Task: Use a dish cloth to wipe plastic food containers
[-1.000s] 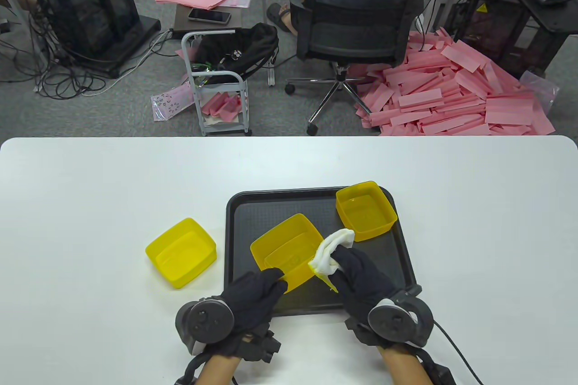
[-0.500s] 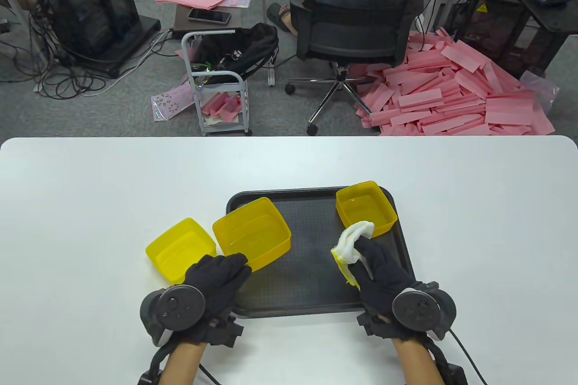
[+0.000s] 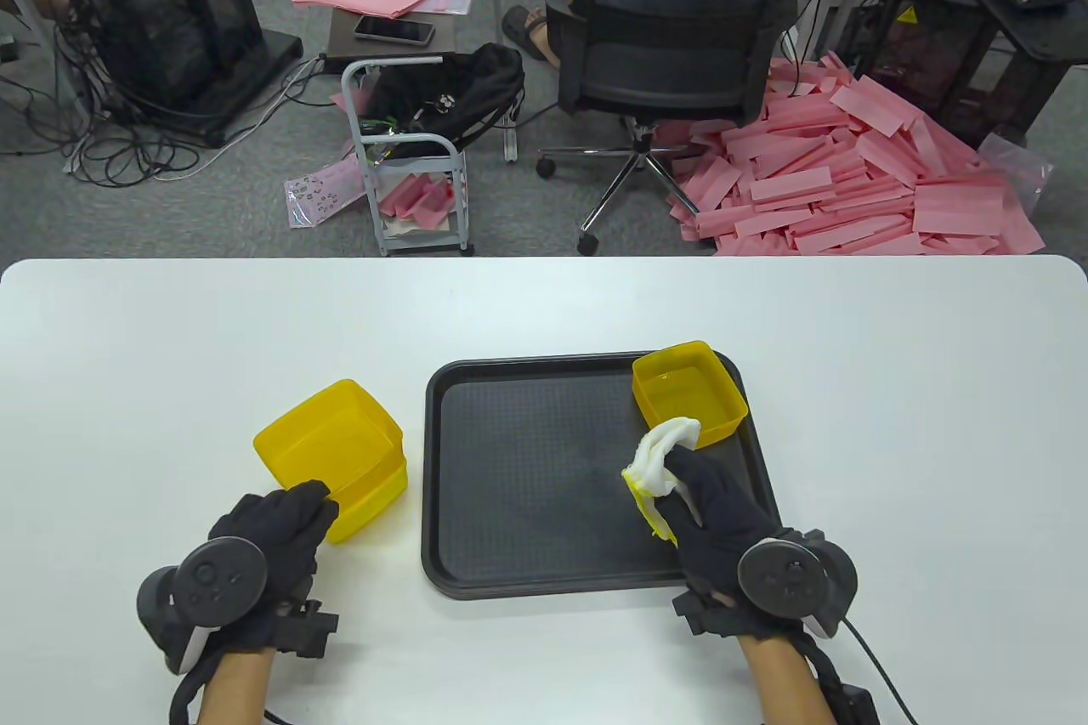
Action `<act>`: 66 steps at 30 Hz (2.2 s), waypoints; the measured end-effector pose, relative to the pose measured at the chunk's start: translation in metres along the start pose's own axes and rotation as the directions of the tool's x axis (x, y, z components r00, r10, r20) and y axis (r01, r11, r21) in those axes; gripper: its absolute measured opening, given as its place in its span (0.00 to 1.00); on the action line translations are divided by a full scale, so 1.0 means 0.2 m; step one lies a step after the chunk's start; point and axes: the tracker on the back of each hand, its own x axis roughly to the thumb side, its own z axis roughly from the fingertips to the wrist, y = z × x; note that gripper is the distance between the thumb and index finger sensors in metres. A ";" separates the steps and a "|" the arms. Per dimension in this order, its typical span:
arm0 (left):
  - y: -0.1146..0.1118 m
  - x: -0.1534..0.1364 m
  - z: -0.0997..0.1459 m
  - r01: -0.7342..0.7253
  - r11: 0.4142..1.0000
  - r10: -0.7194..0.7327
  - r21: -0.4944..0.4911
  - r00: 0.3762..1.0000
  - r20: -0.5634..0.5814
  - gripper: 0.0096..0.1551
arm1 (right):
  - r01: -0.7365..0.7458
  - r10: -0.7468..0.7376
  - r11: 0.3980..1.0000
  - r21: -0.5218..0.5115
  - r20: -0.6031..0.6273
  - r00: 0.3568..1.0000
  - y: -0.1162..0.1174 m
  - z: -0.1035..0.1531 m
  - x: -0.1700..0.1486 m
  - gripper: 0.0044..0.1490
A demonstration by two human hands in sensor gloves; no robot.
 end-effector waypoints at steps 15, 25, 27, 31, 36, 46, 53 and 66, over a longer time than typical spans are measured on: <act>-0.14 -0.06 -0.02 0.055 0.997 -0.057 -0.061 0.998 -0.034 0.21 | -0.002 0.003 1.000 0.022 -0.020 1.000 0.00 -0.01 -0.02 0.33; -0.19 -0.11 -0.01 0.088 0.991 -0.095 -0.097 0.993 -0.070 0.22 | 0.010 -0.009 1.000 0.028 -0.031 0.999 0.00 -0.01 -0.03 0.33; -0.16 -0.11 0.00 0.088 0.992 -0.094 -0.085 0.993 -0.069 0.28 | 0.012 -0.012 1.000 0.022 -0.038 0.999 -0.01 -0.01 -0.04 0.33; -0.06 -0.05 -0.01 0.023 0.999 -0.021 0.036 0.998 -0.058 0.31 | 0.022 -0.023 1.000 -0.010 -0.070 0.997 -0.06 -0.02 -0.08 0.33; -0.01 0.20 -0.07 -0.024 0.999 0.022 0.040 0.999 0.045 0.29 | 0.033 -0.045 0.996 -0.086 -0.146 0.988 -0.16 -0.01 -0.17 0.33; -0.40 0.81 -0.27 0.022 0.984 0.026 -0.179 0.965 0.262 0.30 | 0.057 -0.111 0.978 -0.199 -0.271 0.956 -0.29 0.04 -0.34 0.33; -0.76 1.18 -0.42 0.060 0.948 0.050 -0.314 0.942 0.331 0.30 | 0.068 -0.139 0.971 -0.231 -0.308 0.941 -0.32 0.05 -0.39 0.33; -1.32 1.71 -0.56 0.223 0.842 -0.045 -0.491 0.936 0.348 0.35 | 0.093 -0.218 0.940 -0.329 -0.366 0.905 -0.41 0.08 -0.50 0.33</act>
